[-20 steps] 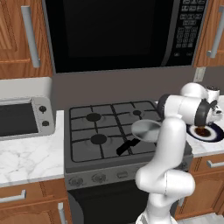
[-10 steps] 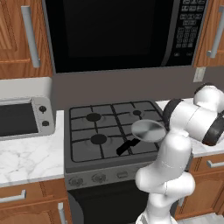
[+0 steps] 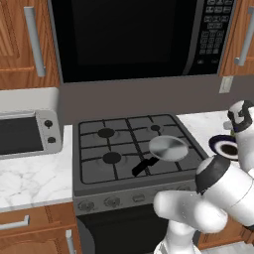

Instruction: Pick the croissant and place it on the pan. Then turn on the stove to warm the croissant.

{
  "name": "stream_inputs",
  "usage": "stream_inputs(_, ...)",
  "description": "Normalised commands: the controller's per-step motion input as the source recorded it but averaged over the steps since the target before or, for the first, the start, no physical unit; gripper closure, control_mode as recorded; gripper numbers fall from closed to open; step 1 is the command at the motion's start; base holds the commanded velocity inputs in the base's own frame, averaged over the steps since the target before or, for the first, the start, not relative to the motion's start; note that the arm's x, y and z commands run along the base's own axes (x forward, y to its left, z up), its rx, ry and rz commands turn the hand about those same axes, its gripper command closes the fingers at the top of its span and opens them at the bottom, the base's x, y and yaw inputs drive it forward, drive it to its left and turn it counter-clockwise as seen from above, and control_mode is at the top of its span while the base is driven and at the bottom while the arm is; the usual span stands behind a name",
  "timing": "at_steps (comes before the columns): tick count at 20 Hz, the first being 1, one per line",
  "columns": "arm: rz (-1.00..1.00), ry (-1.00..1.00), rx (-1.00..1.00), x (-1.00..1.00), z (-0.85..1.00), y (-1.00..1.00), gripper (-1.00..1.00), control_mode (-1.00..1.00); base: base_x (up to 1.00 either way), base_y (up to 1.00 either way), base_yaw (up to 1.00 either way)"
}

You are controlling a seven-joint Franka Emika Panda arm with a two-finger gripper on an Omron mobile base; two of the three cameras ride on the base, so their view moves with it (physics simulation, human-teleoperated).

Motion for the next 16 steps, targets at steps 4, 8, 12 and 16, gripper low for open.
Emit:
stream_inputs(4, 0.00, -0.26, -0.05, -0.40, 0.64, 0.73, 1.00, -1.00, 0.00, 0.00, 0.00)
stream_inputs(8, 0.00, -0.12, -0.01, -0.14, 0.25, 0.24, 1.00, -1.00, 0.00, 0.00, 0.00)
stream_inputs(12, 0.00, 0.00, 0.00, 0.00, 0.00, 0.00, 1.00, -1.00, 0.00, 0.00, 0.00)
stream_inputs(16, 0.00, 0.00, 0.00, -0.01, 0.14, 0.29, 1.00, -1.00, 0.00, 0.00, 0.00)
